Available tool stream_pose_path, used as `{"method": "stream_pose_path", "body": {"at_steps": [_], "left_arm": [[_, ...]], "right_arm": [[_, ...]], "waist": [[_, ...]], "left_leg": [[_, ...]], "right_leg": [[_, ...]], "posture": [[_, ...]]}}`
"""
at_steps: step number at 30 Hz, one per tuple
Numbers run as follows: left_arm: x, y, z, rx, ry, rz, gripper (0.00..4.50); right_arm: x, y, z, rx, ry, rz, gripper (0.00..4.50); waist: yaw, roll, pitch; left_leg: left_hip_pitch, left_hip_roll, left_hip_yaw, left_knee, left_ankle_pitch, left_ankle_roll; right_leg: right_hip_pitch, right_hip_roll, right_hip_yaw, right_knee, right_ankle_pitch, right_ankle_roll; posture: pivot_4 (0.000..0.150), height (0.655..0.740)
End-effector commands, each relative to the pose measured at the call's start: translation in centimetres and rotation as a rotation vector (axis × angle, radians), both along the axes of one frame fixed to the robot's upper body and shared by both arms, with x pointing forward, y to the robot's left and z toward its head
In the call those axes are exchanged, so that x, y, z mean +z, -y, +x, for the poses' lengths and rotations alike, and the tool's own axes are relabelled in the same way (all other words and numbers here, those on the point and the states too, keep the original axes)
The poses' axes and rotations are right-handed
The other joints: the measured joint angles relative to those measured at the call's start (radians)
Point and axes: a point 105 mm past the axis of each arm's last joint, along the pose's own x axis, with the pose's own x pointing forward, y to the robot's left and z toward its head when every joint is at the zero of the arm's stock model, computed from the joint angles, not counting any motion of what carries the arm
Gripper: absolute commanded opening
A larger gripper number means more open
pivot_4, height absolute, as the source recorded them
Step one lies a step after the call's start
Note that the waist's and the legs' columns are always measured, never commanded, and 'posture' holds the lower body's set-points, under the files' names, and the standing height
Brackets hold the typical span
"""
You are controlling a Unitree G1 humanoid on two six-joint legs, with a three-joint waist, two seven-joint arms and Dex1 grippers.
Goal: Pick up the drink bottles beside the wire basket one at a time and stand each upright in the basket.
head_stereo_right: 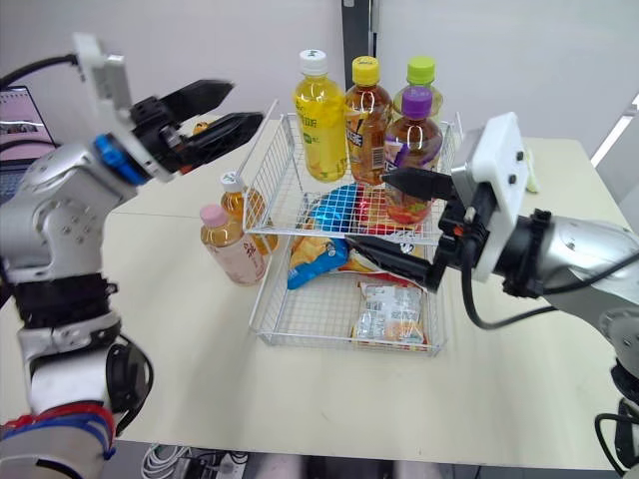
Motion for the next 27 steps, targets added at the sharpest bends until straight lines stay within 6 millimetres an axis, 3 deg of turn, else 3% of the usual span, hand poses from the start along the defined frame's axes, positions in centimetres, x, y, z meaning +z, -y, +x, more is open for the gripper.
{"method": "stream_pose_path", "body": {"at_steps": [1,5,7,11,16,20,27], "left_arm": [[0.4,-2.8,-2.5,0.114,0.037,-0.017,4.48],[-4.1,-7.5,-6.6,0.288,-0.054,-0.058,4.48],[-6.3,-8.8,-8.5,0.352,-0.110,-0.070,4.48],[-10.7,-9.9,-12.4,0.428,-0.227,-0.081,4.48],[-12.6,-10.1,-15.3,0.495,-0.273,-0.094,4.48],[-12.4,-9.5,-15.0,0.481,-0.256,-0.082,4.48],[-10.6,-5.4,-9.5,0.384,-0.182,-0.031,4.48]], "right_arm": [[0.7,-0.7,-0.3,0.077,0.048,0.009,4.50],[0.5,-1.8,-0.1,0.157,0.045,0.013,4.50],[0.5,-1.9,0.0,0.177,0.047,0.010,4.50],[0.5,-2.1,0.1,0.212,0.048,0.003,4.50],[0.6,-2.1,0.3,0.234,0.054,-0.002,4.50],[0.5,-2.1,0.2,0.251,0.056,-0.013,4.50],[0.8,-2.0,-0.1,0.223,0.081,-0.020,4.50]], "waist": [[0.000,0.000,0.000],[-0.009,0.000,0.000],[-0.010,-0.001,0.000],[-0.007,-0.002,-0.001],[0.006,-0.003,-0.002],[0.008,-0.003,-0.002],[0.012,-0.005,-0.004]], "left_leg": [[0.000,0.000,0.000,0.000,0.000,0.000],[0.001,0.000,0.000,-0.001,0.000,0.000],[0.000,0.001,0.000,0.000,0.000,0.000],[0.002,0.000,-0.001,0.000,-0.001,0.000],[0.002,0.000,-0.002,0.000,-0.004,0.005],[0.002,0.000,-0.003,0.000,-0.004,0.005],[0.002,0.000,-0.003,0.000,-0.004,0.005]], "right_leg": [[0.000,0.000,0.000,0.000,0.000,0.000],[0.000,0.000,0.002,0.000,0.000,0.000],[0.000,0.000,0.001,0.000,0.000,0.000],[0.002,-0.001,0.000,0.000,0.000,0.000],[0.003,-0.001,-0.001,0.000,0.000,0.000],[0.003,-0.001,-0.003,0.000,0.000,0.000],[0.004,0.000,-0.002,0.000,0.000,0.000]], "posture": [[0.150,0.7400],[0.150,0.7400],[0.150,0.7400],[0.150,0.7400],[0.150,0.7400],[0.150,0.7400],[0.150,0.7400]]}}
